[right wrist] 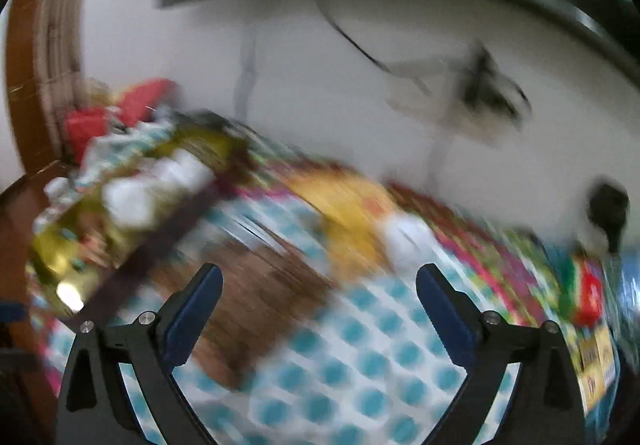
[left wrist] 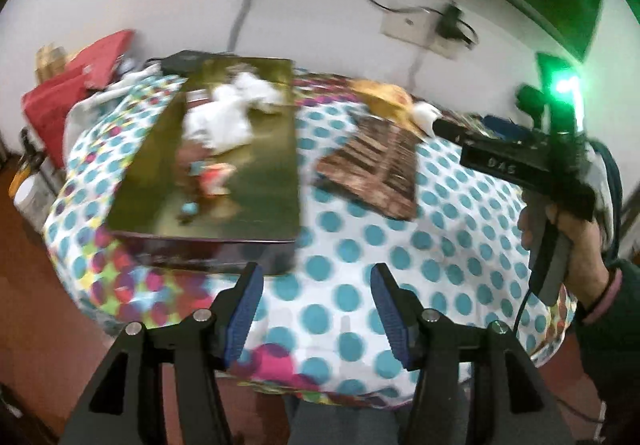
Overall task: Organize objects
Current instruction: 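Grasp the white fuzzy sock ball on the bed with the right tool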
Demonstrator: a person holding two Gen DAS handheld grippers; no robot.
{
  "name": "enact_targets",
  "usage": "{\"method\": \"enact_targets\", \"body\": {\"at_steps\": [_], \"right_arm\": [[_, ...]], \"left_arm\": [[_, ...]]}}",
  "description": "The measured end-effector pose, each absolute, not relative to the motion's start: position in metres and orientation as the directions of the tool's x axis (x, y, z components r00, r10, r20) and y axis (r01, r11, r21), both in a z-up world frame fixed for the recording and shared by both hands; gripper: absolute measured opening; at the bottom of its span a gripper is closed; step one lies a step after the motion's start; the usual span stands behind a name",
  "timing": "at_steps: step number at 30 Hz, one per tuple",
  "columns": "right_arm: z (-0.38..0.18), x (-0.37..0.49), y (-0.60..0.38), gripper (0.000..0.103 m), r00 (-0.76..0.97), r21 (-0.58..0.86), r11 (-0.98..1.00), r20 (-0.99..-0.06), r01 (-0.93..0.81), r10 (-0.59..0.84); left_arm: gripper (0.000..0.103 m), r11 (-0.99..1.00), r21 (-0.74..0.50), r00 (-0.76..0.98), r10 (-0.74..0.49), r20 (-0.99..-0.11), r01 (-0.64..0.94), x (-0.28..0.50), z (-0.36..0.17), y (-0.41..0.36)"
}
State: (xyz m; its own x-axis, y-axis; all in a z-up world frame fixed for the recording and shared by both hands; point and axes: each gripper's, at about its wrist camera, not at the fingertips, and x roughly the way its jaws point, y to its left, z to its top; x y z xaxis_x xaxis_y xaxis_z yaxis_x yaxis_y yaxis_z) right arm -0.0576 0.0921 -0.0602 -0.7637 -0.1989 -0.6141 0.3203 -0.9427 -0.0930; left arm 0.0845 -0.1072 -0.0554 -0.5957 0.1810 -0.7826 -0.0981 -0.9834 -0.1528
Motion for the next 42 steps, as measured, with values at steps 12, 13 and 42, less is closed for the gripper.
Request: {"method": "enact_targets", "body": {"at_steps": [12,13,42], "right_arm": [[-0.099,-0.109,0.171,0.092,-0.733,0.062,-0.978,-0.653,0.199,-0.19],[-0.099,-0.115,0.172,0.092,-0.733,0.067,-0.978,-0.653,0.197,-0.192],[-0.124,-0.203,0.142,0.056,-0.623,0.075,-0.966,-0.751,0.248,-0.219]], "left_arm": [[0.057,-0.976,-0.118,-0.54,0.201,-0.818,-0.185,0.053,-0.077,-0.043],[0.057,-0.976,-0.117,-0.54,0.198,-0.818,-0.182,0.05,-0.078,-0.042],[0.057,-0.981,-0.107,-0.488,0.175,-0.855,-0.164,0.014,-0.102,-0.038]]}}
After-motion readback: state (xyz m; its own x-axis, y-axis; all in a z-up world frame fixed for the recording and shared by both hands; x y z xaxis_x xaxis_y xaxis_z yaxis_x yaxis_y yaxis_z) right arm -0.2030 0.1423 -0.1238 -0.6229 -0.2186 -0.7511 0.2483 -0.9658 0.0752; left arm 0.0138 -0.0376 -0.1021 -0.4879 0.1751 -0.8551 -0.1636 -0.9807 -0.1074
